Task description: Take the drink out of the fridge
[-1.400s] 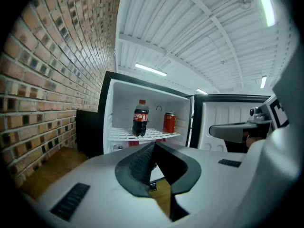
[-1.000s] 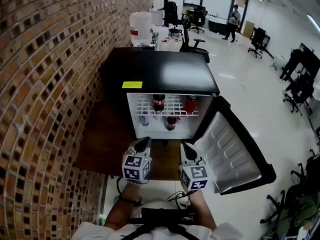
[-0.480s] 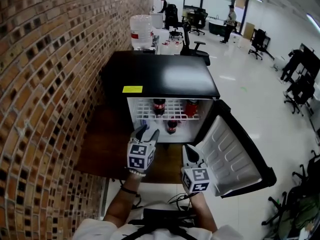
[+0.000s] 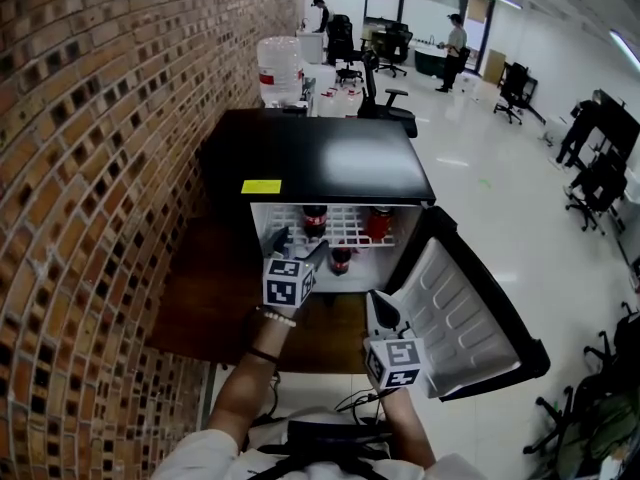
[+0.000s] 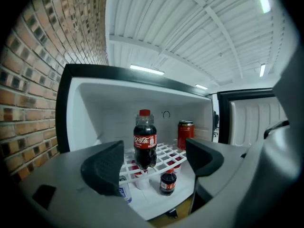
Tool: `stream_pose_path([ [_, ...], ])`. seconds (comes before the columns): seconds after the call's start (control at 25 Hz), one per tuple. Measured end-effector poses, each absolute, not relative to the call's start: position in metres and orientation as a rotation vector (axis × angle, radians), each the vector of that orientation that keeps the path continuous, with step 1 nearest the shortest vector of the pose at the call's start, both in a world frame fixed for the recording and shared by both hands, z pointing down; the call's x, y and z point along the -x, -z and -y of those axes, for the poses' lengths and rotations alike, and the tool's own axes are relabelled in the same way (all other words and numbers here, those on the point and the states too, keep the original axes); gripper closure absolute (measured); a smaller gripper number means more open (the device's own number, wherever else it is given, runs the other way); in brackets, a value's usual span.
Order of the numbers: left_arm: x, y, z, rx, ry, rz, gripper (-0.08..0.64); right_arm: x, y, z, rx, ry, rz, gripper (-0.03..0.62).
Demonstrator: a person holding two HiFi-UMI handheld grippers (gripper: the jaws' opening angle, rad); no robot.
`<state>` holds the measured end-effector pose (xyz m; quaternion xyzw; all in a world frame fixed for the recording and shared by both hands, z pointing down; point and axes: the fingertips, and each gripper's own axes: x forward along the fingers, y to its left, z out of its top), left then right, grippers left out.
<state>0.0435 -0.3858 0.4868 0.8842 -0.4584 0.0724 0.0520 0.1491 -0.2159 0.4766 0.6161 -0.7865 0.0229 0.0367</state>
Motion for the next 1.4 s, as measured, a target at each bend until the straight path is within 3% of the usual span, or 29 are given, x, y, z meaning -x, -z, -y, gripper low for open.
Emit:
stream_pose_path([
  [0.24, -0.057, -0.494, 0.417, -2.689, -0.249, 1.424, 0.095, -0.154, -0.476, 0.213, -1.908, -0.072, 2.405, 0.581],
  [1.04, -0.081, -0.509, 0.48, -2.677, -0.315, 1.461, 0.08, -0.174, -0.478, 0.206, -1.976, -0.087, 2.361, 0.581],
  [1.24, -0.081, -0.511, 0.485, -2.672, -0.309, 1.45, 0.086, -0.174, -0.479, 0.208, -1.976, -0.088, 2.357, 0.581],
  [1.4, -0.086, -0.506, 0.483, -2.703, -0.294, 1.438, 0.157, -0.173, -0.479, 0.21, -1.974, -0.086, 2.358, 0.581],
])
